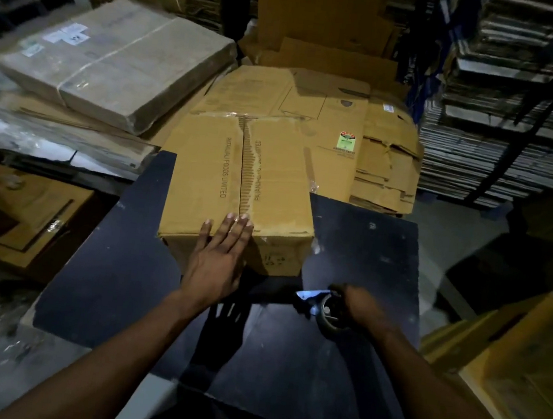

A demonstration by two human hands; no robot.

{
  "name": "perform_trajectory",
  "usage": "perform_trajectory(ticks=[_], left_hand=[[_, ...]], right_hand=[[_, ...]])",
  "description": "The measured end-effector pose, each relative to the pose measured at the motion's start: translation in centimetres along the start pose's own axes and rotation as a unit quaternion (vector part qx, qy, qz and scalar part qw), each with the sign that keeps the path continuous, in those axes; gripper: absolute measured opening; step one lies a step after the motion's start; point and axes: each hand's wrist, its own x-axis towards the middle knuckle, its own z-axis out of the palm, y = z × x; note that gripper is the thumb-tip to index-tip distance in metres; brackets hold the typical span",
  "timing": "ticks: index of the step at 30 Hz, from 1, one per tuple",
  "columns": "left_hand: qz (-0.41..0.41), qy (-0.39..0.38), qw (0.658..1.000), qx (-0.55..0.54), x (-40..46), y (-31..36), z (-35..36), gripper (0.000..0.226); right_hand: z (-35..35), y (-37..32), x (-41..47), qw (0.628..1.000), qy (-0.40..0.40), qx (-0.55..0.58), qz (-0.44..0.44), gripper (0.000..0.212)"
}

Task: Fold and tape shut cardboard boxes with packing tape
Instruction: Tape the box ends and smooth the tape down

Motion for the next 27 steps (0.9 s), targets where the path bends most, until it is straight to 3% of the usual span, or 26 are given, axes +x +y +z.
perform_trajectory(ticks=[2, 5, 9, 11, 13, 15, 17, 20, 25, 27], left_hand=[[-0.011, 0.010, 1.000, -0.019, -0.3, 0.4, -0.7, 0.090], [-0.034, 0.057, 0.990, -0.127, -2.3, 1.9, -1.1, 0.072], [-0.187, 0.029, 0.928, -0.319, -6.2, 4.8, -0.9, 0.054], [-0.306, -0.029, 0.855, -0.417, -7.9, 5.9, -0.7, 0.042], [-0.399, -0.073, 0.727, -0.554, -9.6, 7.1, -0.7, 0.020], [-0.453, -0.111, 0.614, -0.637, -11.0, 7.9, -1.1, 0.013], [-0.455, -0.162, 0.551, -0.681, -12.0, 8.1, -2.5, 0.018], [-0.404, -0.174, 0.550, -0.710, -12.7, 7.4, -4.2, 0.017], [-0.359, -0.113, 0.517, -0.769, -13.3, 3.8, -7.1, 0.028], [-0.355, -0.072, 0.520, -0.773, -13.2, 1.8, -7.8, 0.035]], right_hand=[[0.2, -0.7, 0.1, 0.999, 0.033, -0.013, 0.001, 0.033], [1.2, -1.1, -0.8, 0.999, 0.035, -0.013, -0.019, 0.027], [2.1, -2.6, -4.6, 0.998, 0.057, 0.016, -0.001, 0.023], [1.6, -3.7, -7.3, 0.995, 0.085, 0.057, 0.005, 0.022], [0.6, -5.2, -10.1, 0.987, 0.112, 0.116, -0.015, 0.021], [-1.0, -7.4, -12.8, 0.974, 0.130, 0.181, -0.028, 0.020], [-2.7, -10.2, -15.3, 0.957, 0.140, 0.249, -0.044, 0.021], [-4.6, -14.4, -17.8, 0.938, 0.164, 0.294, -0.079, 0.020], [-6.4, -20.1, -18.0, 0.933, 0.176, 0.287, -0.130, 0.018], [-7.1, -22.2, -17.7, 0.928, 0.174, 0.293, -0.149, 0.019]])
